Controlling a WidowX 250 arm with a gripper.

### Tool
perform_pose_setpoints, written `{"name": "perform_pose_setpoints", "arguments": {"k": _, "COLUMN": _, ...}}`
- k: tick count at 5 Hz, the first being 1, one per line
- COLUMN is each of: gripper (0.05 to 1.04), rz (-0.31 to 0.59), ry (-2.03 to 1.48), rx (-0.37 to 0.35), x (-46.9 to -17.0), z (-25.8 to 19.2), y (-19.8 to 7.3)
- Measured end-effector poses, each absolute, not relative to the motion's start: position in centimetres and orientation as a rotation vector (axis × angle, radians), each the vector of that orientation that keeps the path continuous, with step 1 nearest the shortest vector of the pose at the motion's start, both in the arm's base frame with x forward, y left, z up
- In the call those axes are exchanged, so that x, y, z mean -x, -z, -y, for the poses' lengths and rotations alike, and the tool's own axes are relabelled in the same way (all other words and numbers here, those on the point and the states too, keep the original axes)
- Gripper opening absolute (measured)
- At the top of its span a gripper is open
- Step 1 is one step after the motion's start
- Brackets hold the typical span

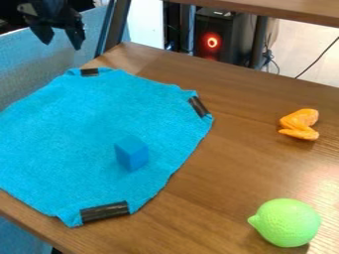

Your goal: Fold the cloth from top left to bottom right with blue figure inside

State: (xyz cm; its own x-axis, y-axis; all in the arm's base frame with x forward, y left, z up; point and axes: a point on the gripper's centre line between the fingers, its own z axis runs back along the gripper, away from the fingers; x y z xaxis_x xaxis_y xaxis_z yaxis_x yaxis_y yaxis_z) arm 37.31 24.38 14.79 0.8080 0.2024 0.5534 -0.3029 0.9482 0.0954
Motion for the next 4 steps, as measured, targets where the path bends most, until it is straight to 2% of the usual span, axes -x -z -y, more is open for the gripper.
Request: {"name": "perform_pose_setpoints", "arguments": {"k": 4, "gripper": 1.001, "rz": 0.751, "ry": -0.113, "rx": -0.149, "x": -40.6, "z": -24.4, "y": -11.9}}
